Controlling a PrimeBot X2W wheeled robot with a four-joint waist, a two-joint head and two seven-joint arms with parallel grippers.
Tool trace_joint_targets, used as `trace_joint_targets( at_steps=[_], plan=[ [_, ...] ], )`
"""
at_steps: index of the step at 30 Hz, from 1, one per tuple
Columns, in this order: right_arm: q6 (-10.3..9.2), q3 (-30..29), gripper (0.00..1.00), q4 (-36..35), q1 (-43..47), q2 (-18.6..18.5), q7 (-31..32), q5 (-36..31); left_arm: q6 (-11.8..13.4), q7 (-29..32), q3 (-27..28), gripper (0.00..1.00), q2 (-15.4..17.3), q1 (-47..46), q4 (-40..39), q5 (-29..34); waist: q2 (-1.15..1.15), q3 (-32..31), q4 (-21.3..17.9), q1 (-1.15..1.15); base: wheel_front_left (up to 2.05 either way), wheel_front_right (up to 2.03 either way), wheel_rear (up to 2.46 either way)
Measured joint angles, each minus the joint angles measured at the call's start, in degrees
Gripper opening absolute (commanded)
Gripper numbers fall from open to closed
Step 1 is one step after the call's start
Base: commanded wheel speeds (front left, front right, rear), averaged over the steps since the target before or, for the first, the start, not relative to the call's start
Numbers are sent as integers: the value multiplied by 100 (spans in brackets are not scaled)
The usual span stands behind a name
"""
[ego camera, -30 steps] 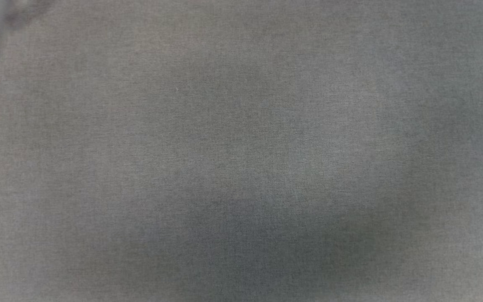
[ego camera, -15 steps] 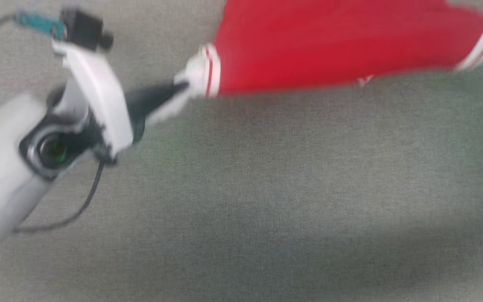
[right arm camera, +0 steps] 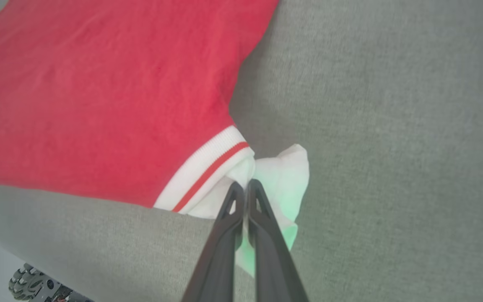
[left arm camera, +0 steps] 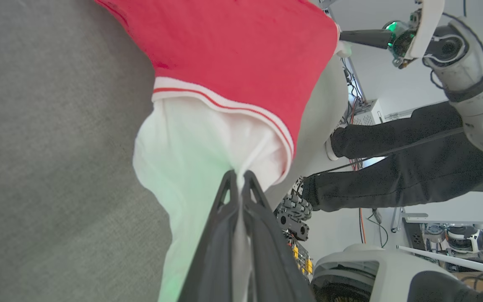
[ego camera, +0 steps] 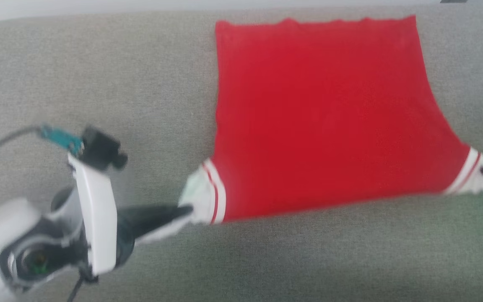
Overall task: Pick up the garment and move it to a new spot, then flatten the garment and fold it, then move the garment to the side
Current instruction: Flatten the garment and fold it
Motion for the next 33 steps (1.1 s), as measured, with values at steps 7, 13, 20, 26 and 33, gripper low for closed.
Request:
trace_joint_targets(
  at_steps=[7, 13, 20, 26, 33],
  plan=[
    [0, -552, 0, -671, 1421, -191, 96, 104, 0, -231, -266, 0, 318, 652, -490, 204, 0, -60, 39, 0, 0, 0, 0],
    [0, -1163, 0, -1168, 2403, -13, -15, -137, 0, -460, -511, 0, 263, 1000, -256, 661, 0, 18, 37, 0, 0, 0, 0],
    [0, -1032, 0, -968, 2352, 492, 202, -950, 0, -454, -659, 0, -521, 1009, 754, 878, 0, 151, 63, 0, 0, 0, 0],
    [-1, -844, 0, -704, 2040, 816, 219, -1490, -1, -505, -759, 0, -1013, 963, 1469, 1238, 0, 256, 79, 0, 0, 0, 0],
    [4, -894, 100, -780, 1868, 933, -174, -1848, -10, -782, -813, 0, -1166, 963, 1661, 1463, 0, 258, 0, 0, 0, 0, 0]
  ],
)
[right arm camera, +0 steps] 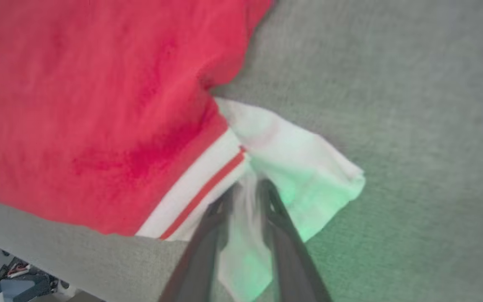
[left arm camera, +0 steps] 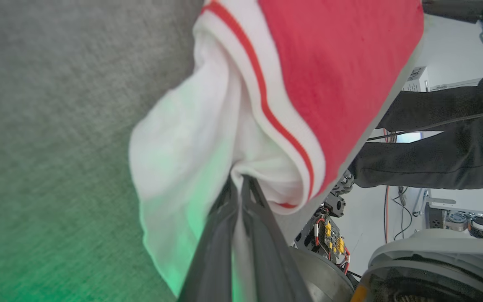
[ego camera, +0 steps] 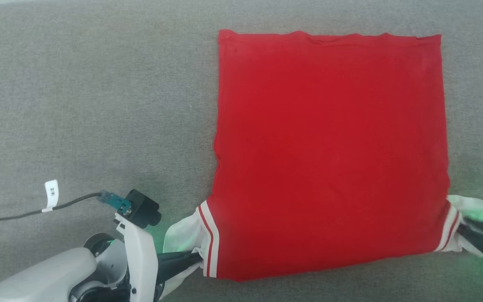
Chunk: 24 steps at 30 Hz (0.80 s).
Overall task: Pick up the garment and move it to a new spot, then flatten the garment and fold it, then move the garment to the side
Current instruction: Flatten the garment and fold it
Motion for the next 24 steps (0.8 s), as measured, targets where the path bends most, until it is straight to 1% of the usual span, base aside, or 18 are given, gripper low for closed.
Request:
trace_joint_targets(
  at_steps=[4, 5, 6, 7, 8, 11, 13, 15, 18, 21, 24],
  plan=[
    [-5, -436, 100, -378, 119, -170, -21, 110, 1, -303, 14, 0, 53, 79, -118, 37, 0, -56, -48, 0, 0, 0, 0],
    [-5, -436, 100, -378, 119, -170, -21, 110, 1, -303, 14, 0, 53, 79, -118, 37, 0, -56, -48, 0, 0, 0, 0],
    [-5, -594, 100, -514, 216, -254, 44, 153, 2, -383, 20, 0, 73, 104, -168, 51, 0, -63, -45, 0, 0, 0, 0],
    [-5, -982, 100, -757, 448, -423, 207, 275, 4, -479, 12, 0, 118, 154, -269, 122, 0, -50, -20, 0, 0, 0, 0],
    [-5, -982, 100, -757, 448, -423, 207, 275, 4, -479, 12, 0, 118, 154, -269, 122, 0, -50, -20, 0, 0, 0, 0],
    [-5, -1722, 100, -1084, 658, -621, 428, 421, 9, -599, 5, 0, 129, 169, -407, 222, 0, -6, 63, 0, 0, 0, 0],
    [-5, -2206, 100, -1202, 641, -701, 544, 455, 9, -614, -9, 0, 105, 168, -479, 375, 0, 36, 143, 0, 0, 0, 0],
    [-7, -2490, 100, -1214, 462, -733, 690, 455, 9, -611, -24, 0, 26, 154, -525, 444, 0, 84, 247, 0, 0, 0, 0],
    [-5, -2583, 100, -1033, -224, -739, 858, 327, 9, -577, -42, 0, -102, 40, -570, 515, 0, 192, 406, 0, 0, 0, 0],
    [-5, -2295, 100, -623, -1138, -733, 1018, -58, 9, -535, -47, 0, -248, -124, -588, 657, 0, 339, 569, 0, 0, 0, 0],
    [-5, -1797, 100, -110, -2117, -595, 1185, -485, 9, -526, -65, 0, -348, -221, -599, 705, 0, 512, 725, 0, 0, 0, 0]
  ],
)
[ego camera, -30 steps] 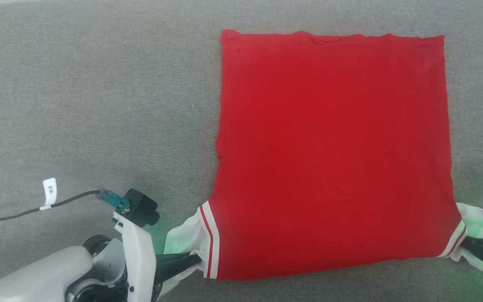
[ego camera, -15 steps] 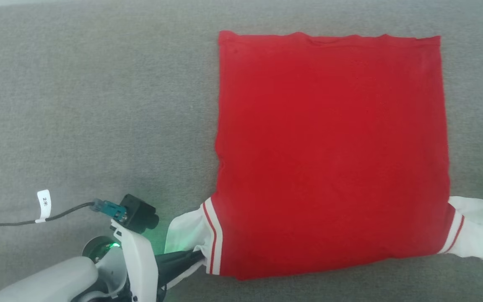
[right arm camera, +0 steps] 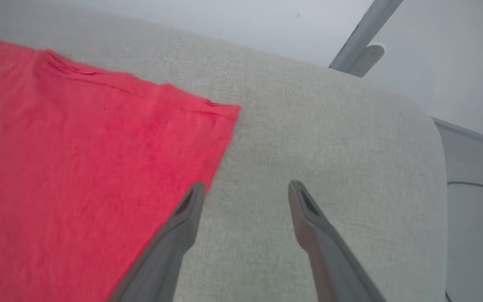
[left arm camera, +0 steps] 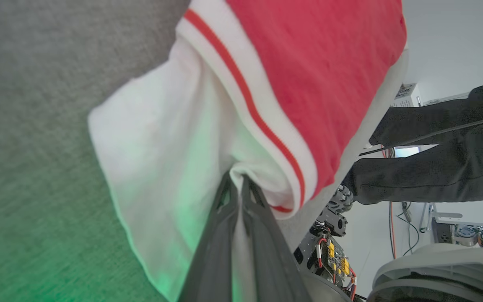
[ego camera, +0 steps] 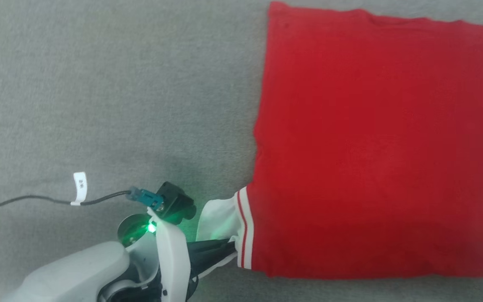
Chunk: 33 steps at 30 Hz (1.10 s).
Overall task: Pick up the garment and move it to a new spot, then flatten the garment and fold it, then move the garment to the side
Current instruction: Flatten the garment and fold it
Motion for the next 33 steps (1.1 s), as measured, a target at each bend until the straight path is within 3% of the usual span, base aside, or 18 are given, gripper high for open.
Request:
trace_joint_targets(
  at_steps=[8, 17, 18, 20, 21, 22, 27, 33],
  plan=[
    [0, 990, 100, 1774, -1796, 385, 277, -853, -10, -18, -35, 0, -204, -263, -18, 74, 0, 434, 382, 0, 0, 0, 0],
    [0, 1464, 100, 2784, -2501, 550, 274, -823, -29, -92, -81, 0, -204, -403, -100, 66, 0, 695, 505, 0, 0, 0, 0],
    [0, 1501, 85, 2838, -2548, 559, 241, -795, -32, -103, -88, 0, -202, -424, -101, 62, 0, 713, 502, 0, 0, 0, 0],
    [0, 1604, 41, 2902, -2603, 558, 219, -709, -35, -119, -96, 0, -201, -446, -93, 48, 0, 734, 489, 0, 0, 0, 0],
    [0, 1647, 9, 2927, -2614, 564, 191, -671, -35, -140, -100, 0, -201, -455, -88, 47, 0, 735, 477, 0, 0, 0, 0],
    [0, 1689, 0, 2949, -2635, 576, 160, -634, -35, -165, -104, 0, -200, -461, -78, 38, 0, 733, 461, 0, 0, 0, 0],
    [1, 1793, 0, 3016, -2587, 622, -51, -424, -35, -341, -118, 0, -199, -465, 20, -13, 0, 640, 359, 0, 0, 0, 0],
    [1, 1826, 0, 2587, -1802, 208, -189, 170, -21, -638, -102, 0, -147, -407, 181, -123, 0, 337, 208, 0, 0, 0, 0]
  ],
)
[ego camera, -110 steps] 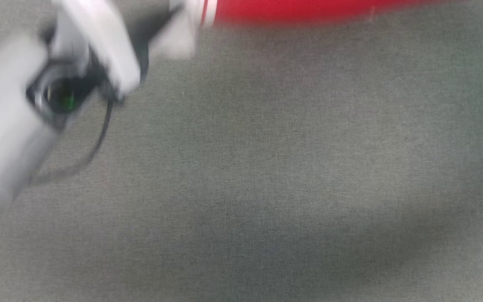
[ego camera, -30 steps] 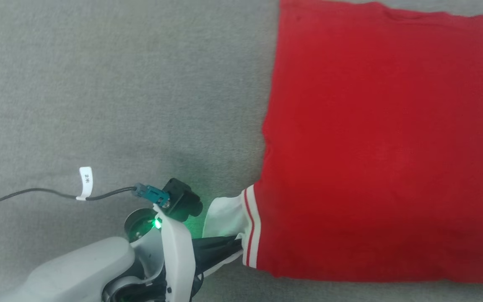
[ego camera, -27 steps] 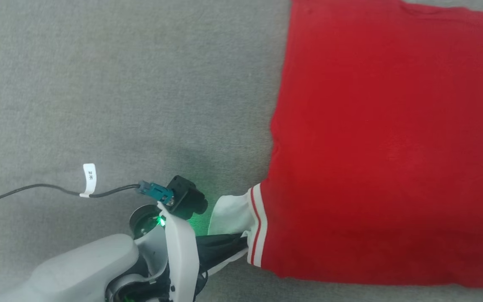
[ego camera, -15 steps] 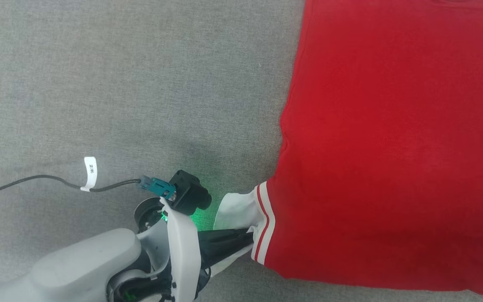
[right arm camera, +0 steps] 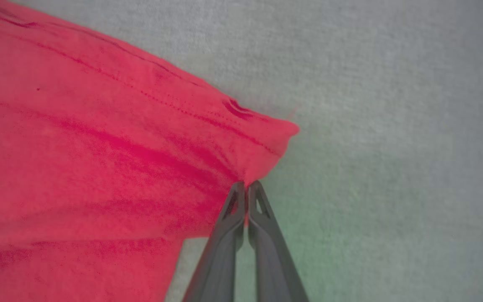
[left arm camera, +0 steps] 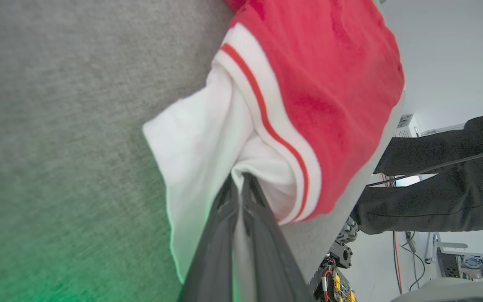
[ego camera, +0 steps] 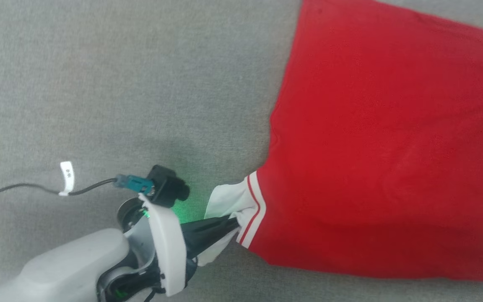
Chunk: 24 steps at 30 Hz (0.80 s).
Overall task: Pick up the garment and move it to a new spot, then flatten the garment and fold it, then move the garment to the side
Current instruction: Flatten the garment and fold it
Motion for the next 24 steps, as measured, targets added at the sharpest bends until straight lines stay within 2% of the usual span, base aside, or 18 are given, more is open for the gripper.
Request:
trace_joint_targets(
  at_steps=[4, 8, 12, 13, 18, 24],
  plan=[
    [-1, -81, 0, -421, 792, -354, -47, 483, 13, -86, 0, 0, 148, 158, 37, -132, 0, -236, -141, 0, 0, 0, 0],
    [-1, -296, 0, -866, 1620, -565, -74, 836, 20, -159, -2, 0, 188, 216, 31, -147, 0, -425, -270, 0, 0, 0, 0],
    [-1, -412, 0, -1564, 2887, -661, 19, 1178, 20, -309, 21, 0, 222, 266, 93, -142, 0, -562, -337, 0, 0, 0, 0],
    [-1, -491, 0, -1997, 3590, -609, 71, 1327, 20, -388, 43, 0, 264, 292, 132, -140, 0, -601, -374, 0, 0, 0, 0],
    [-2, -575, 0, -3074, 5073, -316, 140, 1388, 46, -491, 108, 0, 348, 298, 174, -122, 0, -653, -432, 0, 0, 0, 0],
    [0, -222, 0, -3666, 5811, 289, 233, 1061, 98, -561, 129, 0, 363, 303, 236, -87, 0, -667, -422, 0, 0, 0, 0]
  ],
)
